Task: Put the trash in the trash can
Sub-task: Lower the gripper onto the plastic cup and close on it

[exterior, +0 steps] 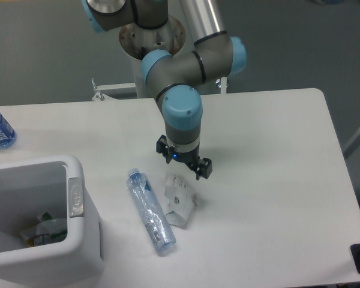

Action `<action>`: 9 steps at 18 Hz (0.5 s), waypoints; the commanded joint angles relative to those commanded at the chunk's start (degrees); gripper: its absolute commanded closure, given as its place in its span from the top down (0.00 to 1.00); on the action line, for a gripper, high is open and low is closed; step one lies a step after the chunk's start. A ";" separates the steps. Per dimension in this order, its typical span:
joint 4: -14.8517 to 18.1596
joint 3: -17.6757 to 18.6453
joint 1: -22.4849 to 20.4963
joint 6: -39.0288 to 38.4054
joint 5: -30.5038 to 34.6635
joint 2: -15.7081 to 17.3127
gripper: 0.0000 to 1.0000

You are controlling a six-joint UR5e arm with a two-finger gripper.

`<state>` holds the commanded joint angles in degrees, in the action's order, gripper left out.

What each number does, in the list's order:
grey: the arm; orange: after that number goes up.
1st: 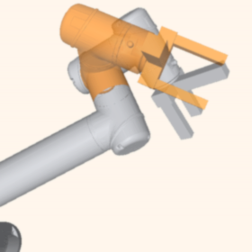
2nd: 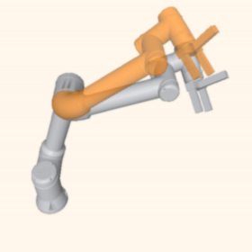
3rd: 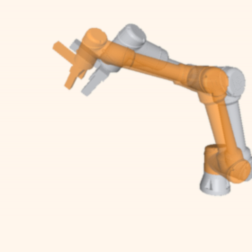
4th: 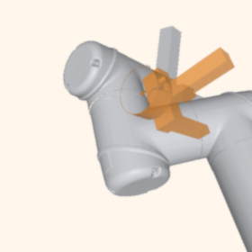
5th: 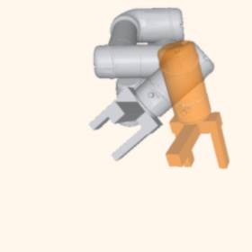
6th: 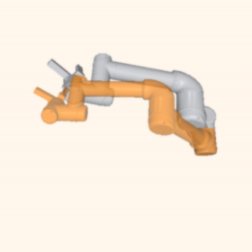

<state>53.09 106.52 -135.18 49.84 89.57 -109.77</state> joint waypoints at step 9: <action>-3.96 -0.35 1.23 -2.91 -0.36 -3.08 1.00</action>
<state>49.13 106.17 -133.95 46.93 89.21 -112.85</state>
